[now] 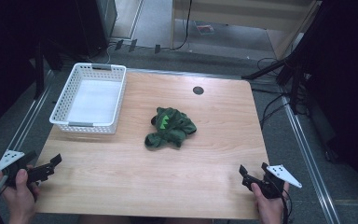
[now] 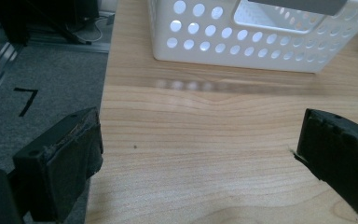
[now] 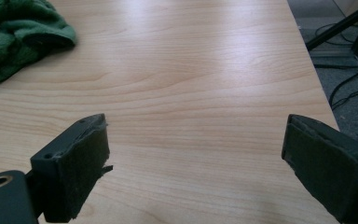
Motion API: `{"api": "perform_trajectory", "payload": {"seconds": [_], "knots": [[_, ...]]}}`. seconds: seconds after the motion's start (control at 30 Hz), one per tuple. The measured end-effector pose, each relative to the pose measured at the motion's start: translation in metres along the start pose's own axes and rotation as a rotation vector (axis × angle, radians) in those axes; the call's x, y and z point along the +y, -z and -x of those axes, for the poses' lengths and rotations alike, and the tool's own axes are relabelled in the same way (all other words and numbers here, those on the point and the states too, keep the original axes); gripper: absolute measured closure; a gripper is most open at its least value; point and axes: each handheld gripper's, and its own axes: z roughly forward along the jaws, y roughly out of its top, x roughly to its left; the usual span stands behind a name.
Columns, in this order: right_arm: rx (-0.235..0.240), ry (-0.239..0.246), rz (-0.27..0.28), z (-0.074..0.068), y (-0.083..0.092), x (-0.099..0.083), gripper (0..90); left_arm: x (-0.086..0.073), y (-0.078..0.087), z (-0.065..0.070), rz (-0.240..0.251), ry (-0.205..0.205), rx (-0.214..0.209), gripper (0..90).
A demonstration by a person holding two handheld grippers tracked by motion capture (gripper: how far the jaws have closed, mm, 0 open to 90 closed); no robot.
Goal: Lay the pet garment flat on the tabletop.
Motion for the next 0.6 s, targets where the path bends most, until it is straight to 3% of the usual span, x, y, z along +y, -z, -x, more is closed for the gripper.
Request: {"api": "perform_trajectory", "payload": {"seconds": [0.2,0.33,0.6], "knots": [[0.037,-0.008,0.002,-0.001,0.001,0.001,11.1,0.000,0.000,0.000,0.002,-0.003,0.002,0.4],[0.029,-0.007,0.002,-0.004,0.001,0.004,12.4,0.000,0.000,0.000,0.004,-0.004,0.001,0.4],[0.109,0.046,0.021,-0.034,-0.008,0.023,14.2,0.000,0.001,0.000,0.003,0.004,0.000,0.4]]}}
